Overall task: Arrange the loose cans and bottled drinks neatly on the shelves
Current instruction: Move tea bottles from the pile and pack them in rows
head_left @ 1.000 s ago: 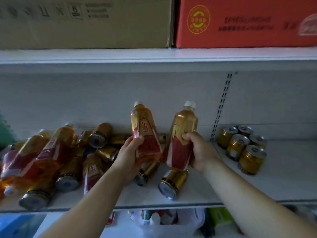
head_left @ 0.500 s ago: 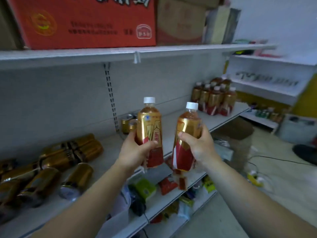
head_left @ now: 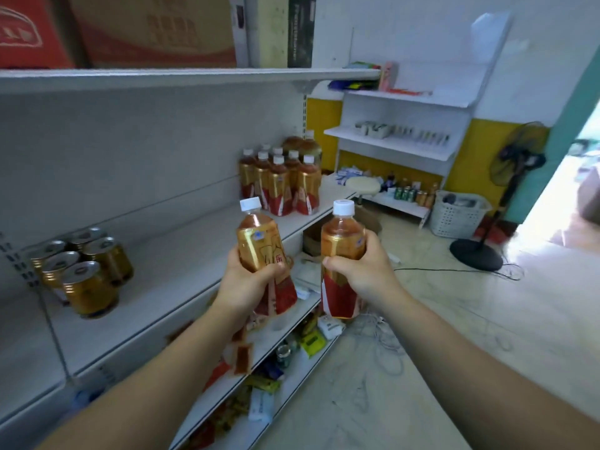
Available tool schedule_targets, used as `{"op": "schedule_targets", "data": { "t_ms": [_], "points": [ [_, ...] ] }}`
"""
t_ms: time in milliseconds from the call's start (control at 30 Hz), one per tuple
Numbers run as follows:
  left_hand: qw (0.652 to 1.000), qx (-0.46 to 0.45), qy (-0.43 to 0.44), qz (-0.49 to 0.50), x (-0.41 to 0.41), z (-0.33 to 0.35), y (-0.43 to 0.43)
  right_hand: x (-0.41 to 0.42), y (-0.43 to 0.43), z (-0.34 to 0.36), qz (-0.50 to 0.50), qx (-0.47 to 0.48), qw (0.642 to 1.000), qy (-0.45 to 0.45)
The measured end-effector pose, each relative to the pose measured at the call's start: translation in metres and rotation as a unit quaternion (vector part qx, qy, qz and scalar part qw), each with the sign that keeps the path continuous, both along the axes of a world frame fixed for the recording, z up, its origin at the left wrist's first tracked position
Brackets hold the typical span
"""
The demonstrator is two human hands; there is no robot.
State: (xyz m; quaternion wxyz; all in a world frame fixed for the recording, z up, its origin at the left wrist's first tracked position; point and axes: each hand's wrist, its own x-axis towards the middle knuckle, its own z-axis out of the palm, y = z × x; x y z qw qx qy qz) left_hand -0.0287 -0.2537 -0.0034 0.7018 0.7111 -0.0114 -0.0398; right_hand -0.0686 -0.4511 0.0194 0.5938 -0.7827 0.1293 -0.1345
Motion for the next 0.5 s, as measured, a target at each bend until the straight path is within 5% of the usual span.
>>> {"op": "schedule_targets", "data": {
  "t_ms": [500],
  "points": [
    [0.993,0.103,-0.013,0.054,0.213,-0.015,-0.042,0.225,-0.036,-0.01,0.05,-0.027,0.998,-0.001]
  ]
}}
